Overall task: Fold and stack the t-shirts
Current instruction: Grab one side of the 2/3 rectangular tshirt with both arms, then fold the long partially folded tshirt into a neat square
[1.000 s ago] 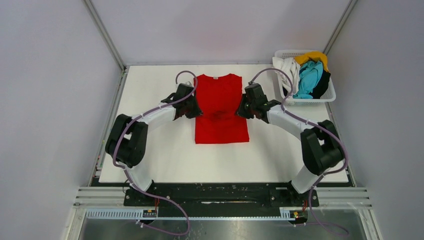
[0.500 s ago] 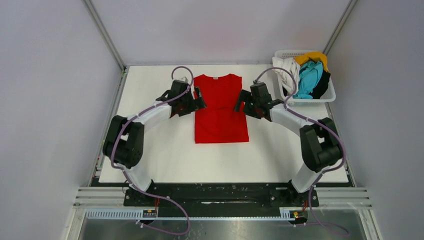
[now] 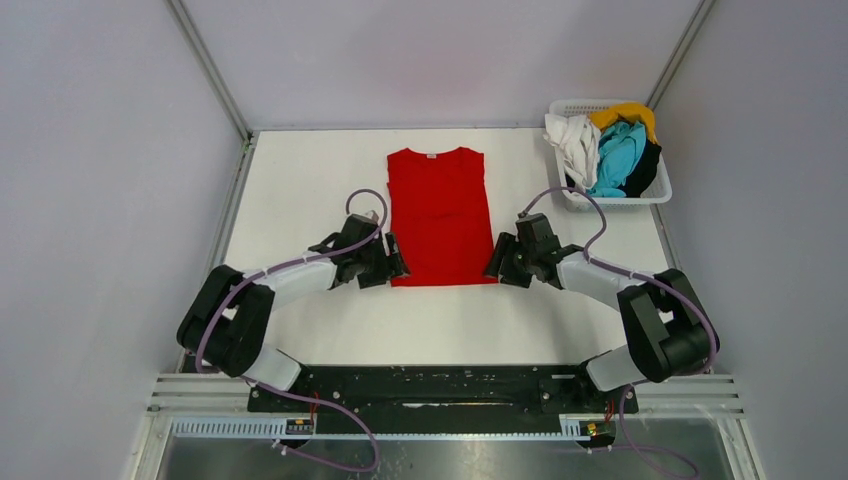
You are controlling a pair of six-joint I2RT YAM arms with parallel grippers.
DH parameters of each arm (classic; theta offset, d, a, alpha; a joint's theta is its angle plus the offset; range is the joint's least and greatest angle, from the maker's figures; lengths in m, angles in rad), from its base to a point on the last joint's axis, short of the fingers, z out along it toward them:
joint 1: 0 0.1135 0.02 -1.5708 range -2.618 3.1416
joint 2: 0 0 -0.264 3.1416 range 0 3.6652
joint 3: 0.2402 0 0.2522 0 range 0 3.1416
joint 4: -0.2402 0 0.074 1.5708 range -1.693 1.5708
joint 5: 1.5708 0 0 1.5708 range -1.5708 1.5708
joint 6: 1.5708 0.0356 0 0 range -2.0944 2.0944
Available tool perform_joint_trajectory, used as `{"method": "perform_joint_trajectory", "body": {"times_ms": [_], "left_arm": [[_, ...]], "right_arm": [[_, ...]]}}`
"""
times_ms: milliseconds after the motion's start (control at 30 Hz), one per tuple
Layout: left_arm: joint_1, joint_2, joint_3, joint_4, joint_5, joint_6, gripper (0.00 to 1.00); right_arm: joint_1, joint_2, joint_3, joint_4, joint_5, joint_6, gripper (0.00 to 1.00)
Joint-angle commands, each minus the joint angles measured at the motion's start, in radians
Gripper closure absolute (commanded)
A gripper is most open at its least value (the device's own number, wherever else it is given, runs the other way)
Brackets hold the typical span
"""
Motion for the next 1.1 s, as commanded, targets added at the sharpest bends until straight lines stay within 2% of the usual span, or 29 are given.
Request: {"method": "perform_joint_trajectory", "body": {"times_ms": [0, 100, 167, 200, 333, 400, 433, 467, 667, 867, 967, 1067], "left_arm": [[-0.010, 0.050, 0.001, 0.060, -0.001, -0.025, 0.36], [-0.027, 0.088, 0.009, 0.058, -0.015, -0.023, 0.47], [-0.032, 0.114, 0.019, 0.053, -0.012, -0.022, 0.57], [-0.035, 0.126, 0.024, 0.050, -0.012, -0.021, 0.63], [-0.045, 0.133, 0.023, 0.043, -0.026, -0.026, 1.00], [-0.053, 0.109, 0.012, 0.028, -0.036, -0.030, 1.00], [-0.060, 0.089, 0.003, 0.018, -0.041, -0.033, 1.00], [-0.069, 0.068, -0.009, 0.008, -0.043, -0.037, 1.00], [-0.177, -0.156, -0.090, -0.108, -0.062, -0.069, 1.00], [-0.275, -0.493, -0.166, -0.294, -0.045, -0.129, 1.00], [-0.292, -0.627, -0.152, -0.362, -0.032, -0.140, 1.00], [-0.294, -0.684, -0.108, -0.370, -0.040, -0.135, 1.00]], "right_arm": [[0.019, 0.033, -0.001, 0.033, -0.061, 0.022, 0.44], [0.023, 0.049, -0.006, 0.034, -0.055, 0.030, 0.53], [0.023, 0.057, -0.007, 0.033, -0.052, 0.034, 0.59], [0.025, 0.060, -0.007, 0.032, -0.050, 0.034, 0.62], [0.023, 0.069, -0.005, 0.037, -0.042, 0.037, 0.77], [0.024, 0.061, -0.008, 0.036, -0.060, 0.035, 0.88], [0.026, 0.048, -0.016, 0.036, -0.069, 0.035, 0.97], [0.029, 0.028, -0.030, 0.037, -0.074, 0.039, 1.00], [0.139, -0.237, -0.158, -0.070, -0.045, 0.062, 1.00], [0.294, -0.638, -0.260, -0.294, -0.018, 0.153, 1.00], [0.311, -0.828, -0.254, -0.350, -0.017, 0.182, 1.00], [0.312, -0.902, -0.210, -0.363, 0.011, 0.164, 1.00]]}}
